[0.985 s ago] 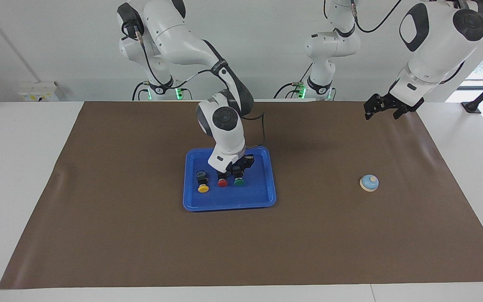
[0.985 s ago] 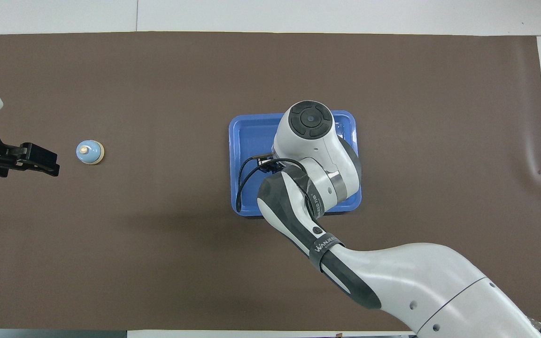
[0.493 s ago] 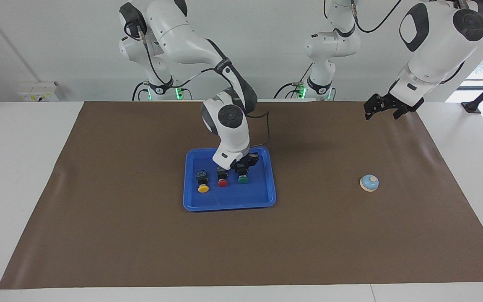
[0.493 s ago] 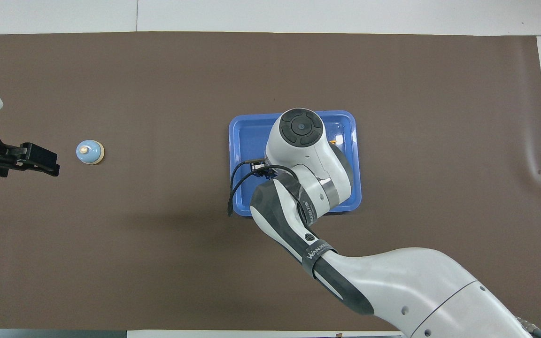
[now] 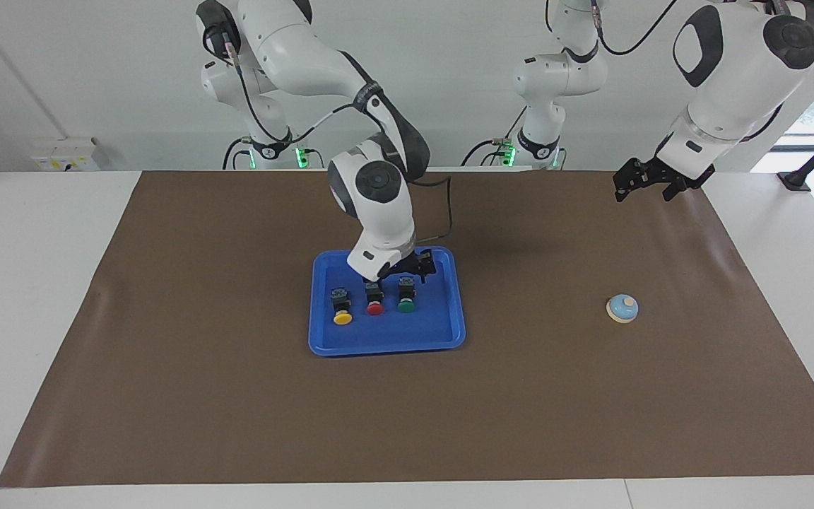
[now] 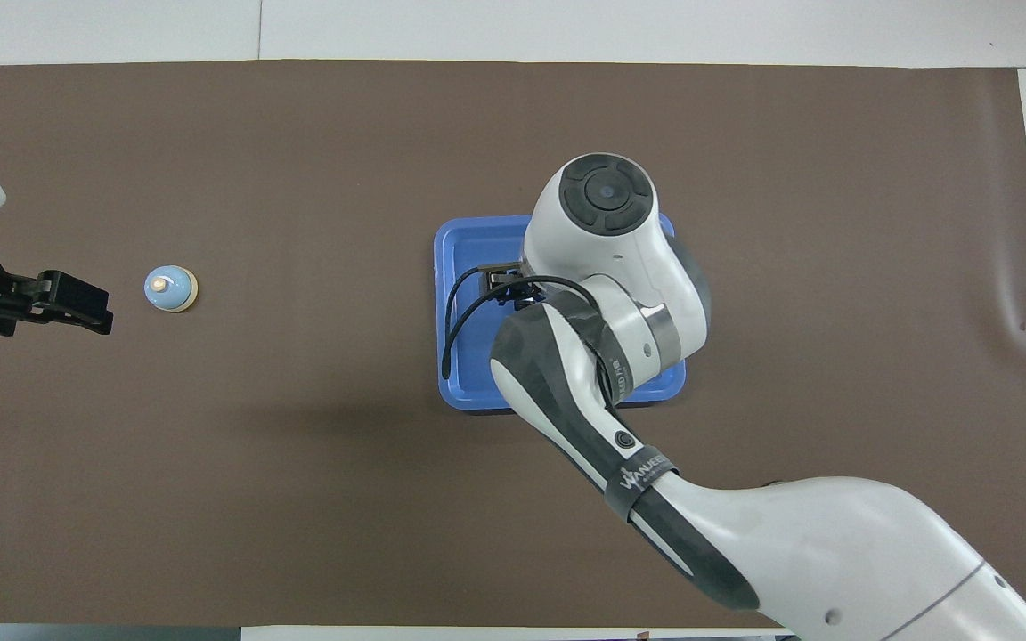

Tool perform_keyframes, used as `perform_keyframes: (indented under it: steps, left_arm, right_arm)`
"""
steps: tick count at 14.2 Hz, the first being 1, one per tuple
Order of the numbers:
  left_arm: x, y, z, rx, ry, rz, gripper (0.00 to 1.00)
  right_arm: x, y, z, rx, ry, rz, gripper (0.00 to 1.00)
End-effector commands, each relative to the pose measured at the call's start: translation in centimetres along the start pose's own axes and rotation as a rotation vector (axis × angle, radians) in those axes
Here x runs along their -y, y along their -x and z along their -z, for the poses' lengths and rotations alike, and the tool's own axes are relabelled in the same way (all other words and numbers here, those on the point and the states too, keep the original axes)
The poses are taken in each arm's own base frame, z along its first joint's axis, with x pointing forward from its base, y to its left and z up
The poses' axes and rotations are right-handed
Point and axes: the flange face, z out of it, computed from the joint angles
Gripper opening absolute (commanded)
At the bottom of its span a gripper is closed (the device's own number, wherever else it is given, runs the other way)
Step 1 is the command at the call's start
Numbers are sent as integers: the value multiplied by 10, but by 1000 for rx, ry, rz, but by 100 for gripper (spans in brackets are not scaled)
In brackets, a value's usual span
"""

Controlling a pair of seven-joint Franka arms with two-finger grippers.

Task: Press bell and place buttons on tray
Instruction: 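Carry the green button into the tray beside the red one and release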

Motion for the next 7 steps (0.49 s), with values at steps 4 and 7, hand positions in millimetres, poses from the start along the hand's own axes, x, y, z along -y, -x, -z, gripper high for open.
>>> perform_keyframes:
  steps: [4,7]
  left_arm:
    - [2,3,5,-6,0,11,100]
    - [2,3,5,-6,0,11,100]
  right_arm:
    - [-113,9,125,16,23,14,100]
    - [-185,21,170,43,33,-53,100]
